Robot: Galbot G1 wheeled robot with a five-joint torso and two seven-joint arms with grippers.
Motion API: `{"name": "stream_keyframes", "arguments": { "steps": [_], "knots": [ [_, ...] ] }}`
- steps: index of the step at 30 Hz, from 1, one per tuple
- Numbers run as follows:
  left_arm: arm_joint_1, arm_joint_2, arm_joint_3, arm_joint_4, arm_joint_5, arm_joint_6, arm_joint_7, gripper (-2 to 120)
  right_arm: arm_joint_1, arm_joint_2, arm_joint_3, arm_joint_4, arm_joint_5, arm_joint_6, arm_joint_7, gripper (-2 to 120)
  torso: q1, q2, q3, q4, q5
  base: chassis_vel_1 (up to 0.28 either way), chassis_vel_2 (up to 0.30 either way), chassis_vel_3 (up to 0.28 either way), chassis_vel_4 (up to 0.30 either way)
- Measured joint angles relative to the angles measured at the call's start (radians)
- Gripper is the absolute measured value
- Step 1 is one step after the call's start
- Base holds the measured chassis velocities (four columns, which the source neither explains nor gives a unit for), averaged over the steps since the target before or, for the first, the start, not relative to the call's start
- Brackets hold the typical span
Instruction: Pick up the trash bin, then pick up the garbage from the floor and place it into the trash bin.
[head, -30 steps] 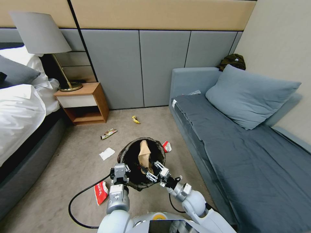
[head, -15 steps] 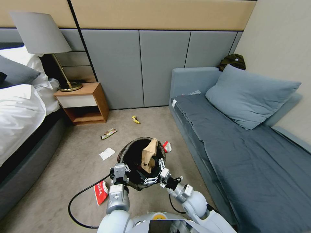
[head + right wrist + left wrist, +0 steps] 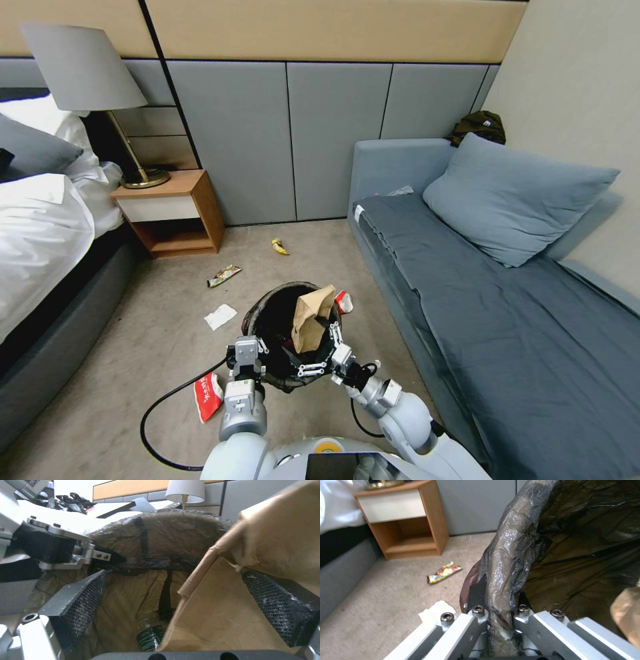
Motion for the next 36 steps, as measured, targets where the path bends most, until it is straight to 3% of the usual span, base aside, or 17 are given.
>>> {"name": "stream_keyframes", "arguments": {
  "steps": [10, 19, 36],
  "knots": [
    [-0.006, 0.001, -0.014, -0.031, -0.083, 0.037, -0.009, 0, -0.020, -0.030, 0.024, -0.014, 0.003, 0.024, -0.003, 100, 0.000, 0.000, 0.000, 0.0000, 0.0001, 0.000, 0.000, 0.000, 0.000],
    [-0.011, 0.000, -0.026, -0.042, -0.097, 0.040, -0.009, 0, -0.031, -0.082, 0.056, -0.007, 0.003, 0.033, -0.010, 100, 0.000, 0.000, 0.000, 0.0000, 0.0000, 0.000, 0.000, 0.000, 0.000],
    [-0.017, 0.004, -0.048, -0.029, -0.110, 0.039, -0.011, 0, -0.078, -0.100, 0.095, 0.047, 0.001, 0.074, -0.019, 100, 0.000, 0.000, 0.000, 0.0001, 0.0000, 0.000, 0.000, 0.000, 0.000]
  ]
}}
